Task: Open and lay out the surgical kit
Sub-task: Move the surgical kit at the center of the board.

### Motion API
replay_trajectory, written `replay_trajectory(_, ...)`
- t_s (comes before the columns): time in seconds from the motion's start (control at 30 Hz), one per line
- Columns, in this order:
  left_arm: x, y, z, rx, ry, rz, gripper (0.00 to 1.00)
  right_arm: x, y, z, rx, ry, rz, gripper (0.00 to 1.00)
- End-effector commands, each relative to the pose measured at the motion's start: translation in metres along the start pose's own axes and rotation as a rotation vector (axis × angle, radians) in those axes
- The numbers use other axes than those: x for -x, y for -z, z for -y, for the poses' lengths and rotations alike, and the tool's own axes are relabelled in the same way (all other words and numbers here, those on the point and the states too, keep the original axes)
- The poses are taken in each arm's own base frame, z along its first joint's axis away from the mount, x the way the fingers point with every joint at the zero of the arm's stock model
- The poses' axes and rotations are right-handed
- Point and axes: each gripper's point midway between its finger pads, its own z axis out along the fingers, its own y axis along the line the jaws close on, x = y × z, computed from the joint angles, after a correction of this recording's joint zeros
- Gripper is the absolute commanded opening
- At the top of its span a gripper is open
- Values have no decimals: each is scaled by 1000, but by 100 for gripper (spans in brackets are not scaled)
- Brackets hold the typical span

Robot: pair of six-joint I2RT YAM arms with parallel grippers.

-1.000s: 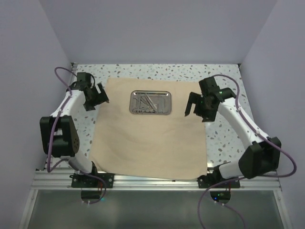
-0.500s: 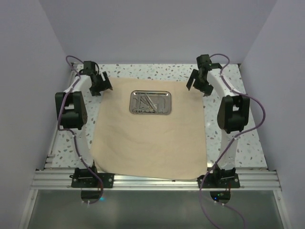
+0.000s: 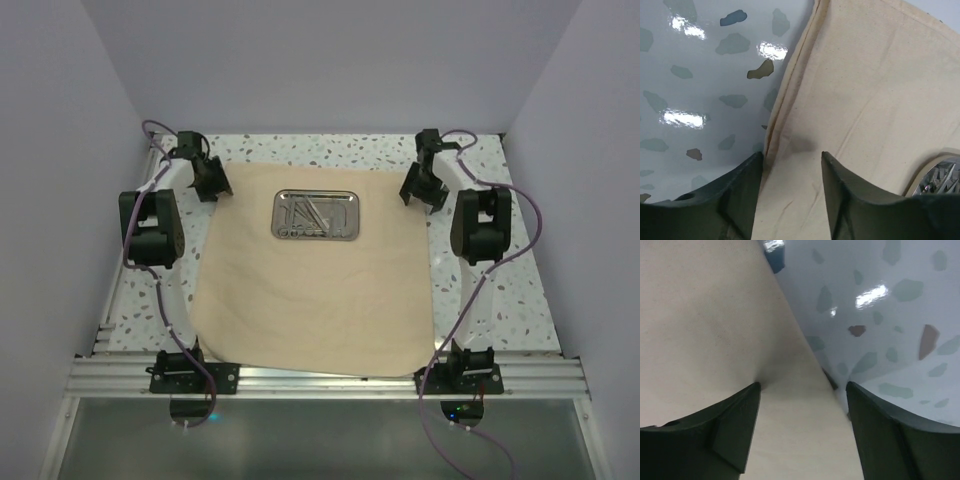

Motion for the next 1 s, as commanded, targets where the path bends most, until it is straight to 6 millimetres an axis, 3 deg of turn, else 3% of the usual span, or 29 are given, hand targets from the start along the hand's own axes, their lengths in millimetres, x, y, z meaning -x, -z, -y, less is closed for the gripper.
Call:
replay_trajectory(0.0,-16,-12,-5,-14,13,-60,51,3,-13,-18,55,14,-5,71)
replay_trajectory(0.07,-13,-13,-3,-22,18,-57,42,-2,-27,-25,76,27,-35,62)
replay_trajectory(0.1,-14,-15,-2,-21,22,-60,39,1,-28,-29,89,27,-32,49)
replay_trajectory(0.17,-8,-16,0,-26,25,-51,28,-4,-42,-32,90,33,-57,37)
replay_trajectory(0.2,-5,-16,3,-30,27,-48,22,0,-41,-35,98,31,-52,24)
replay_trajectory(0.27,-1,-17,3,-25,31,-43,1,1,-46,-40,110,35,-65,5)
replay_trajectory(0.3,4,-18,3,-19,41,-39,0,7,-50,-46,118,34,-58,0)
replay_trajectory(0.37,12,-18,4,-7,45,-18,0,10,-52,-49,121,34,-64,0)
replay_trajectory(0.53,56,-13,11,16,56,79,0,42,-50,-66,182,-16,-1,0)
replay_trajectory(0.7,92,-12,20,1,67,164,0,69,-38,-71,214,-66,71,0)
replay_trajectory(0.73,94,-13,22,-8,70,164,0,72,-35,-70,217,-70,79,2)
replay_trajectory(0.77,95,-12,24,-18,72,163,2,77,-32,-68,223,-77,88,36)
replay_trajectory(0.8,95,-9,30,-39,78,162,27,81,-29,-69,238,-82,96,54)
replay_trajectory(0.83,96,-7,31,-42,80,164,42,85,-20,-70,261,-87,101,67)
replay_trajectory(0.87,100,3,35,-47,83,180,56,91,-15,-66,266,-101,111,88)
replay_trajectory(0.9,95,4,33,-38,87,172,67,95,-11,-64,277,-108,118,93)
replay_trajectory(0.97,101,25,38,-40,92,201,71,106,11,-61,308,-124,145,95)
